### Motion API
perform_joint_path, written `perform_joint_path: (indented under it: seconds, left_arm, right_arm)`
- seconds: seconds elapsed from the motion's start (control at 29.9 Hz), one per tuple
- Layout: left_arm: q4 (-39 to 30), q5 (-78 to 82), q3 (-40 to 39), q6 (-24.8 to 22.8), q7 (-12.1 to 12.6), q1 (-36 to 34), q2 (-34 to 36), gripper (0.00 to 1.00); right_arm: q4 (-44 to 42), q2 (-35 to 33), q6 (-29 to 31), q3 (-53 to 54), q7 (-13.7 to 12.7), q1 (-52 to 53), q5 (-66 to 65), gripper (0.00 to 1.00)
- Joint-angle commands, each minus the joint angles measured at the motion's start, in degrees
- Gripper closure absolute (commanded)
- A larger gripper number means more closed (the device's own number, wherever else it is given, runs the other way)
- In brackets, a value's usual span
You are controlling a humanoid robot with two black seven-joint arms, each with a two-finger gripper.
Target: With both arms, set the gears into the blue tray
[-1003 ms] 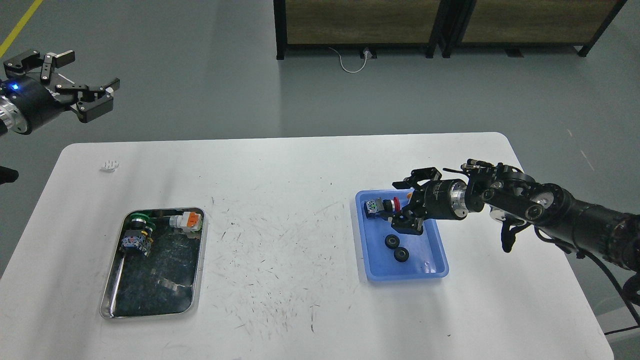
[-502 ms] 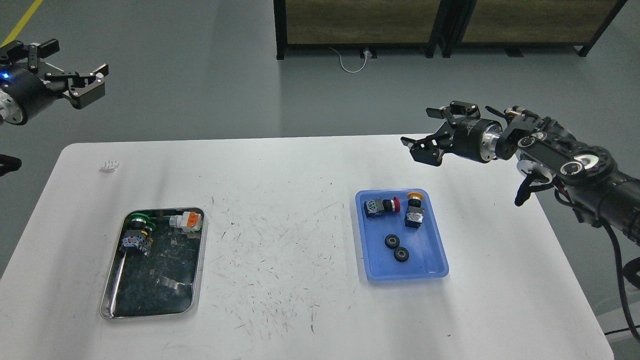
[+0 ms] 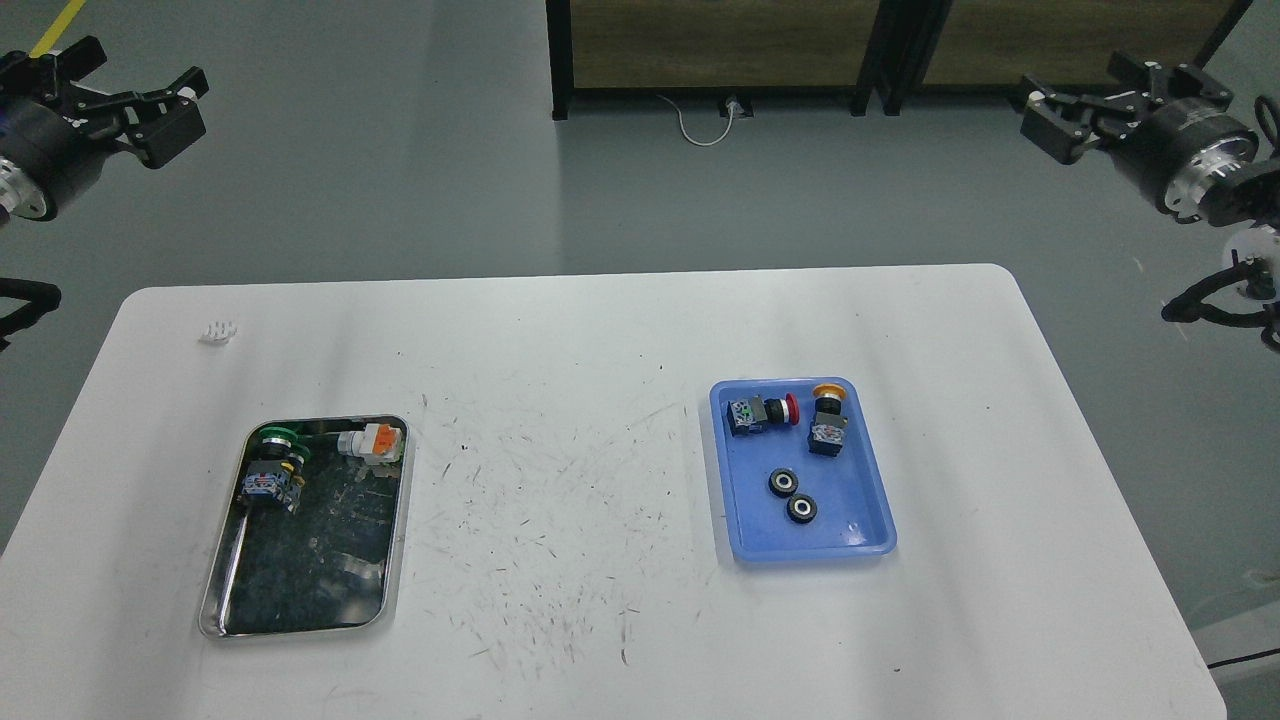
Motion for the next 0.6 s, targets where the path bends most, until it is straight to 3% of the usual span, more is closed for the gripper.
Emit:
perform_joint_path:
  seconds: [0.0, 0.07, 0.13, 0.3, 0.57]
  left_arm:
    - [-2.5, -3.2, -2.2, 0.5, 5.0, 0.0, 0.1, 0.02]
    - [-3.0, -4.2, -4.1, 0.5, 8.2, 0.0, 0.1, 0.02]
    - [-3.3, -4.3, -5.6, 1.1, 9.6, 0.0, 0.2, 0.02]
    - [-4.0, -4.3, -7.1, 2.8, 9.2, -0.1, 0.2, 0.02]
    - [-4.0, -4.3, -9.4, 2.9, 8.9, -0.5, 0.5, 0.01]
  right_arm:
    - [-0.3, -0.6, -3.2, 1.7, -0.1, 0.0, 3.2, 0.05]
    - [-0.3, -1.0, -3.4, 1.7, -0.3, 0.0, 3.6, 0.05]
    - [-0.3, -1.8, -3.6, 1.7, -0.4, 0.0, 3.6, 0.05]
    - [-0.3, -4.3, -4.8, 1.8, 0.1, 0.1, 3.6, 0.00]
    - [1.5, -7.2, -4.4, 2.2, 0.4, 0.6, 3.6, 0.00]
